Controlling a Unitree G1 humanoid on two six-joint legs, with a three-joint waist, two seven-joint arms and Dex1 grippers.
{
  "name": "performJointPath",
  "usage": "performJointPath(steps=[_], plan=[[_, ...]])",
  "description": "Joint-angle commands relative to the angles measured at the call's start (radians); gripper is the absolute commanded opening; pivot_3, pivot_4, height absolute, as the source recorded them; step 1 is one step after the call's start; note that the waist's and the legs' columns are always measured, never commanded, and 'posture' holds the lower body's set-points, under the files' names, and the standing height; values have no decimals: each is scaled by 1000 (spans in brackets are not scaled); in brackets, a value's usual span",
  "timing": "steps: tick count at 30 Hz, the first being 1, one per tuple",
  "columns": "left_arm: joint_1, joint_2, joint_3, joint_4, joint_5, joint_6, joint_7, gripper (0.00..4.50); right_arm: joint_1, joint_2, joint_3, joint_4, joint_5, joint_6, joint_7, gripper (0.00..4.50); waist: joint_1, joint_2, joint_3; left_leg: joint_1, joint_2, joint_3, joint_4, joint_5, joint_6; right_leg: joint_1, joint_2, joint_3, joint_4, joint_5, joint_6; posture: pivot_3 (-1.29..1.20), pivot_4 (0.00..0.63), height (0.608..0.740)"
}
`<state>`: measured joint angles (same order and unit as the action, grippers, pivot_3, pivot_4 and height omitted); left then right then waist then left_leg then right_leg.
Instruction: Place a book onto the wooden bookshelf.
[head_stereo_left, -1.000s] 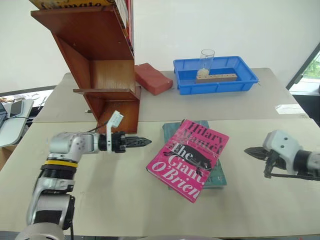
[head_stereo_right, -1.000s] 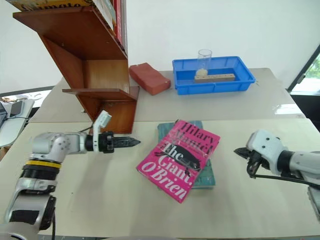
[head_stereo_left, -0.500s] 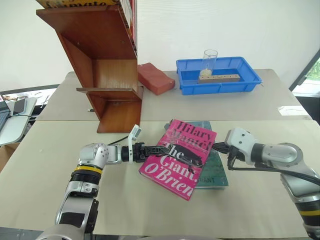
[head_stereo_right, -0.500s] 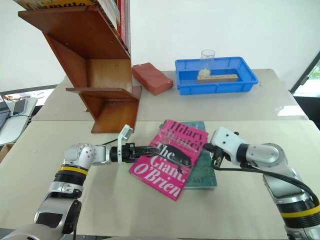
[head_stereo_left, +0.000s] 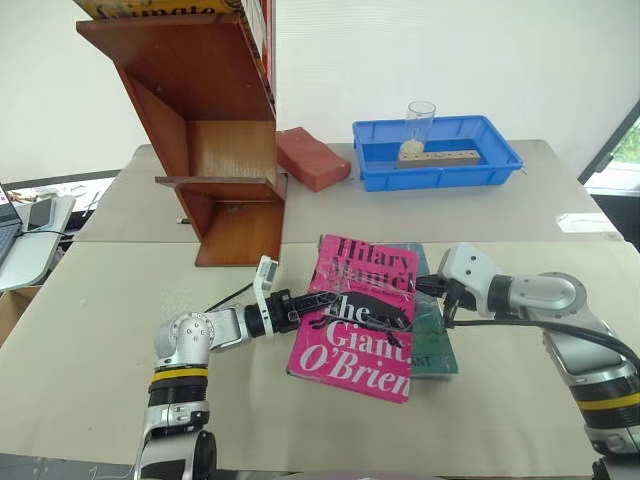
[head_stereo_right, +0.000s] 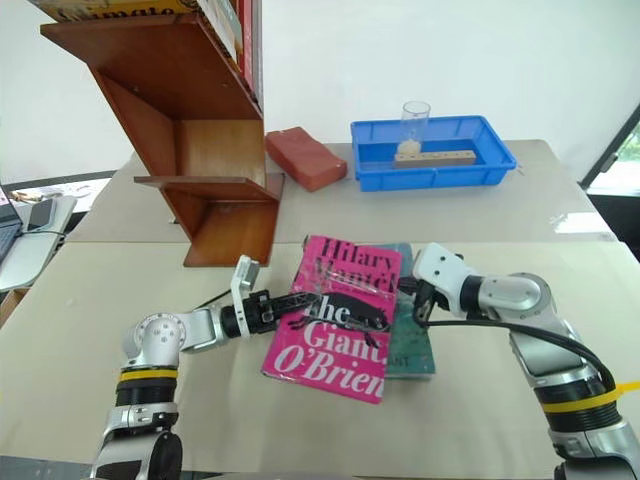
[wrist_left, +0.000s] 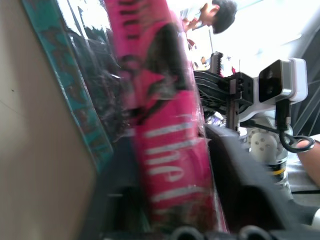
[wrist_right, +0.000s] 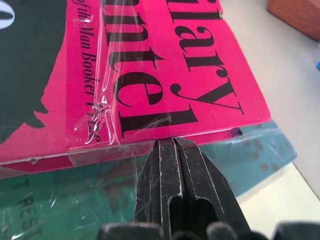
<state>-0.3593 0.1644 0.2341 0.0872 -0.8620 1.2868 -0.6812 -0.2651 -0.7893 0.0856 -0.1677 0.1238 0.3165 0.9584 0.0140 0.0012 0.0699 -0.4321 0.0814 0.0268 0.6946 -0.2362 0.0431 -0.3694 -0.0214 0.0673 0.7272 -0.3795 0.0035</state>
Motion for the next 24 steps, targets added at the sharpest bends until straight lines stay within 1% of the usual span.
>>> performJointPath(steps=[1,3,5,9,11,12,13,17,19,21,24], plan=[[-25,9,52,-116,-51,-65,15,695,-12,-53,-89,-81,59,6,33,0,2,1,1,0,0,0,0,0,0,0,0,0,0,0,0,0,150,637],[-42,47,48,-194,-40,-115,5,695,-1,-87,-158,-109,97,40,37,0,3,1,1,-1,-1,-1,0,1,-1,0,0,0,-1,0,0,0,150,637],[-85,107,10,-293,19,-215,-12,695,10,-120,-247,-131,158,97,42,0,3,1,3,-2,-1,-1,0,1,-2,0,0,0,-2,0,0,0,150,637],[-190,199,-88,-394,139,-395,-37,695,30,-166,-357,-171,244,181,55,0,10,1,4,-1,-1,-3,-2,3,-5,5,0,0,-7,0,0,0,150,637],[-307,271,-204,-450,341,-645,-75,695,21,-193,-422,-205,314,249,61,0,12,1,7,5,-2,-3,-4,3,-5,13,0,0,-11,0,0,0,150,637],[-351,294,-245,-458,425,-755,-86,695,14,-202,-443,-221,343,277,61,0,14,2,12,6,-3,-3,-4,3,-6,14,0,1,-11,0,0,0,150,637],[-374,308,-270,-453,474,-831,-95,695,9,-208,-453,-231,362,295,57,0,13,3,14,5,-3,-3,-4,3,-6,14,0,1,-11,0,0,0,150,637],[-483,434,-339,-286,792,-1364,-118,695,-49,-211,-470,-278,435,352,24,0,4,4,15,7,-5,-1,-9,3,-6,17,-1,5,-16,1,0,0,150,637],[-522,492,-351,-182,878,-1525,-117,695,-86,-207,-462,-291,462,373,3,0,-2,4,16,8,-5,-1,-14,4,-6,18,-1,6,-16,1,0,0,150,637],[-548,531,-355,-95,927,-1621,-115,695,-118,-205,-450,-301,482,389,-14,0,-4,5,16,8,-5,-1,-15,4,-7,17,0,6,-16,1,0,0,150,637],[-554,647,-363,49,1039,-1763,-117,695,-213,-195,-410,-298,516,411,-43,0,-8,6,18,10,-5,-2,-15,4,-7,14,0,6,-15,1,1,0,150,637]])
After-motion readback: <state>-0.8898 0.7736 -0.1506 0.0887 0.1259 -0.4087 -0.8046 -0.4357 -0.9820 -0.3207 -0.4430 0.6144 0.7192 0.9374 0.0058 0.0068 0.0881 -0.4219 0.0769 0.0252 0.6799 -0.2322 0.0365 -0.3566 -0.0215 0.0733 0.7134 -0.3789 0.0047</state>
